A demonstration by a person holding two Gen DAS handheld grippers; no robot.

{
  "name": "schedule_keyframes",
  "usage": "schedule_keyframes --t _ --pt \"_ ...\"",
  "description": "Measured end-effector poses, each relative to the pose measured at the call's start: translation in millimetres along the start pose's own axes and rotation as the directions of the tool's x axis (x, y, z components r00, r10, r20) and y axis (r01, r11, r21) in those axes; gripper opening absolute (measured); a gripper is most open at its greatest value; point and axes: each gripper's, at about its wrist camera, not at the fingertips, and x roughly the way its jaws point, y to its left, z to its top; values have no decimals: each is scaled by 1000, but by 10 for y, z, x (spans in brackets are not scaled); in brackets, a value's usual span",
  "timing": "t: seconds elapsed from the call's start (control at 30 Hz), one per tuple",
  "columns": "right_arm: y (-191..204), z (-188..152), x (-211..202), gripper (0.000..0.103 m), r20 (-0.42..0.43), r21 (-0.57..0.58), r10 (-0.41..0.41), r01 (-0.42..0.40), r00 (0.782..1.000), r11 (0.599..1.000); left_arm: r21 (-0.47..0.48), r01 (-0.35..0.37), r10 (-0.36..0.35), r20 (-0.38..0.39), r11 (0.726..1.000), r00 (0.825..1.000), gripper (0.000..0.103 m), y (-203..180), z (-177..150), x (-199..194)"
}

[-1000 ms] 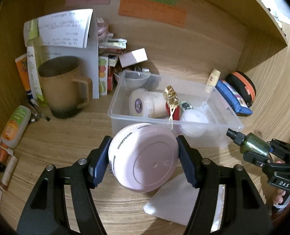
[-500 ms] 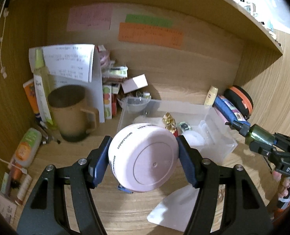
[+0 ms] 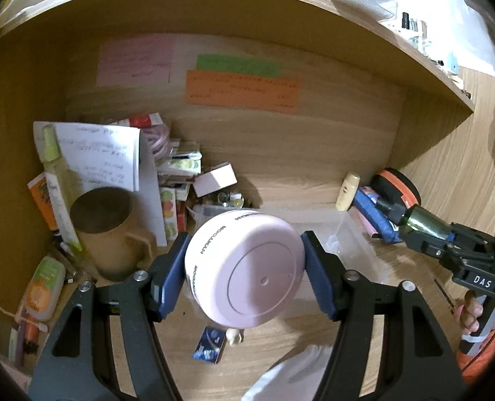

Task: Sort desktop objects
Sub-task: 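Carry the pink compact and green bottle with both tools over the bin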

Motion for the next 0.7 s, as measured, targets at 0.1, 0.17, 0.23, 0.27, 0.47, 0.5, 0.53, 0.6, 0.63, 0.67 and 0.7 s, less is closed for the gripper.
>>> schedule_keyframes --t 0.1,0.17,0.23,0.27,0.47,0.5,0.53,0.6,0.63,0.67,0.7 --pt "-25 45 68 38 1 18 22 -22 1000 1000 -2 5 -5 -8 1000 1000 65 -8 54 92" --pt "-43 67 115 38 -1 29 29 -29 1000 999 -2 6 -6 -17 1000 1000 65 -14 78 167" --pt "-48 86 174 38 -7 36 33 -32 999 999 2 4 -3 -26 1000 1000 65 -22 89 238" --pt "-45 98 199 38 -10 36 32 -31 999 999 2 2 -2 -35 1000 999 65 -18 90 284" --pt "-28 148 351 38 -28 35 32 -31 999 999 -7 5 -5 -89 1000 996 65 31 64 556" --pt "-25 155 381 38 -31 36 32 -31 999 999 -6 5 -6 -97 1000 995 65 39 54 599" --pt "-24 162 415 38 -36 37 31 -30 999 999 -5 5 -5 -103 1000 995 65 42 48 636" --pt "-28 170 480 38 -45 42 32 -30 998 999 -4 9 -10 -117 1000 993 65 48 32 708" --pt "-29 174 517 38 -51 44 34 -32 998 999 -3 12 -13 -123 1000 992 65 45 22 740" --pt "-31 177 552 38 -56 47 33 -31 998 998 -1 15 -15 -130 1000 991 65 41 15 774" --pt "-32 178 602 38 -66 48 33 -30 997 998 1 19 -19 -137 1000 990 65 36 9 806"
